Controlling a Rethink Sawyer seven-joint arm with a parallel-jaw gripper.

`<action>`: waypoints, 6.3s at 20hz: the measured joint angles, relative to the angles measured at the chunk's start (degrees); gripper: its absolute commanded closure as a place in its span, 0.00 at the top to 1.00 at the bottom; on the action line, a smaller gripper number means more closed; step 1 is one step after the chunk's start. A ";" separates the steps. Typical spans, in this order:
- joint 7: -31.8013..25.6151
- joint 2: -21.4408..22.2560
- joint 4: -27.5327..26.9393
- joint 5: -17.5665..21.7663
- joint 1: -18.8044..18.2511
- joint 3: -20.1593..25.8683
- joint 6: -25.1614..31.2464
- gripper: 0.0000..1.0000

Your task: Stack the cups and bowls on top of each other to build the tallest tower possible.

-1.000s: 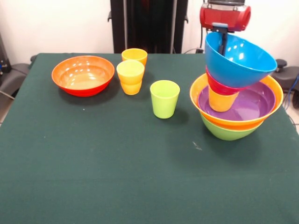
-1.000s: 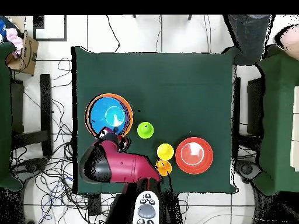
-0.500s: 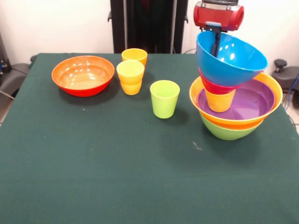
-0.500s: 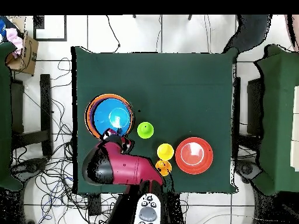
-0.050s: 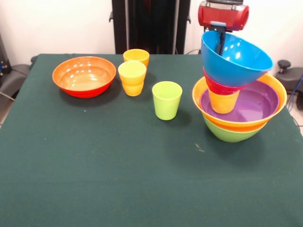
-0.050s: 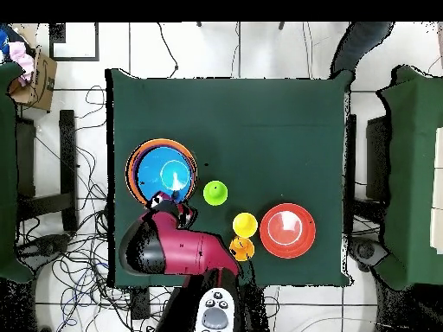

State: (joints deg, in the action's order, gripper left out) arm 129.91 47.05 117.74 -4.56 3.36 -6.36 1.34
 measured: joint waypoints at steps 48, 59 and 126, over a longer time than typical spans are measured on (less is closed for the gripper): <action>-0.01 -6.55 5.75 2.32 2.10 -4.69 0.08 1.00; -0.01 -8.47 8.29 2.34 4.25 -4.81 1.68 1.00; -0.01 -16.85 0.71 4.75 3.70 -2.48 -1.62 1.00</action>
State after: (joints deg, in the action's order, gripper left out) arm 129.90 30.20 118.45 0.19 7.06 -8.85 -0.28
